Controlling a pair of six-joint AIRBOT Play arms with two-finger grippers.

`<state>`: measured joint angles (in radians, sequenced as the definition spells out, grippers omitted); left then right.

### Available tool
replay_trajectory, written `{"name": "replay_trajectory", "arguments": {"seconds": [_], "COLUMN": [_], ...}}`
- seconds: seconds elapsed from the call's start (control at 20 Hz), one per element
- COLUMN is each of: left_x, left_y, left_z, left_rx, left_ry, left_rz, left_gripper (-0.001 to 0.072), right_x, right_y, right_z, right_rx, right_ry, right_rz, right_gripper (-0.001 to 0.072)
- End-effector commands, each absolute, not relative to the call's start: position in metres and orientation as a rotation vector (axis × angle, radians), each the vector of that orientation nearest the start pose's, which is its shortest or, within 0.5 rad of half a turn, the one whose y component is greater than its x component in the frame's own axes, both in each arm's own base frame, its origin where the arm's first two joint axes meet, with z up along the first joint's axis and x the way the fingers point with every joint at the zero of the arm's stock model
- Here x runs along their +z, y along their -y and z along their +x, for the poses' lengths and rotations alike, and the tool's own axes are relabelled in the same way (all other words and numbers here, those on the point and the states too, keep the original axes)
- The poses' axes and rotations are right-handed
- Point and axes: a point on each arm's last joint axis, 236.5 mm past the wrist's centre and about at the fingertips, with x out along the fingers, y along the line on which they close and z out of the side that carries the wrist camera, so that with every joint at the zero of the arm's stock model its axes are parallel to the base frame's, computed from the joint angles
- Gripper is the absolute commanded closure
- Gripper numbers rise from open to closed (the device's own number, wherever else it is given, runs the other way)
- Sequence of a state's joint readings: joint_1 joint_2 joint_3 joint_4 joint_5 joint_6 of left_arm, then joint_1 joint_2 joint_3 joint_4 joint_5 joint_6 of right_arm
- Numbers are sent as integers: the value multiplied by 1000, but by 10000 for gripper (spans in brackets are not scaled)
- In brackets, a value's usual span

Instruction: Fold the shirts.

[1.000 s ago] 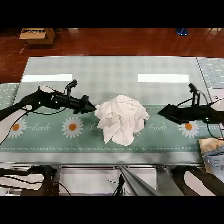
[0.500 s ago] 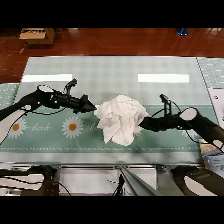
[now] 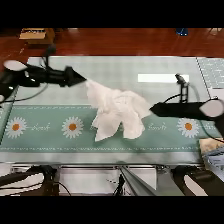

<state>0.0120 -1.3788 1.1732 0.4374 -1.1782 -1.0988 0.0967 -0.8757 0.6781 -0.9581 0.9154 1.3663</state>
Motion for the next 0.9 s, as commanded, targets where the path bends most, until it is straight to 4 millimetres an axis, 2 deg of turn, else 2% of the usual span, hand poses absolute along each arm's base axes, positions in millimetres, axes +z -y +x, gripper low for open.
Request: {"name": "replay_trajectory", "arguments": {"seconds": [0.0, 0.1, 0.15, 0.25, 0.35, 0.4, 0.5, 0.6, 0.75, 0.85], "left_x": [235, 317, 354, 422, 480, 501, 533, 555, 570, 572], "left_y": [157, 139, 134, 129, 130, 133, 141, 148, 155, 157], "left_z": [418, 403, 390, 357, 317, 299, 262, 230, 197, 185], "left_rx": [-790, -774, -769, -758, -753, -755, -769, -780, -790, -784], "left_ry": [-684, -497, -414, -249, -91, -32, 51, 115, 173, 179], "left_rz": [-583, -512, -475, -400, -314, -280, -243, -214, -178, -175], "left_gripper": [690, 690, 690, 690, 690, 690, 690, 691, 690, 691], "right_x": [125, 200, 234, 298, 362, 393, 451, 494, 522, 523], "right_y": [-69, -34, -22, -11, -9, -9, -11, -14, -20, -24], "right_z": [307, 307, 304, 294, 281, 274, 254, 230, 203, 191], "right_rx": [287, 172, 133, 89, 71, 68, 58, 56, 64, 73], "right_ry": [-821, -625, -544, -397, -242, -158, 4, 119, 179, 159], "right_rz": [151, 91, 68, 46, 24, 15, 15, 15, 18, 13], "right_gripper": [669, 670, 670, 670, 670, 670, 670, 670, 670, 670]}}
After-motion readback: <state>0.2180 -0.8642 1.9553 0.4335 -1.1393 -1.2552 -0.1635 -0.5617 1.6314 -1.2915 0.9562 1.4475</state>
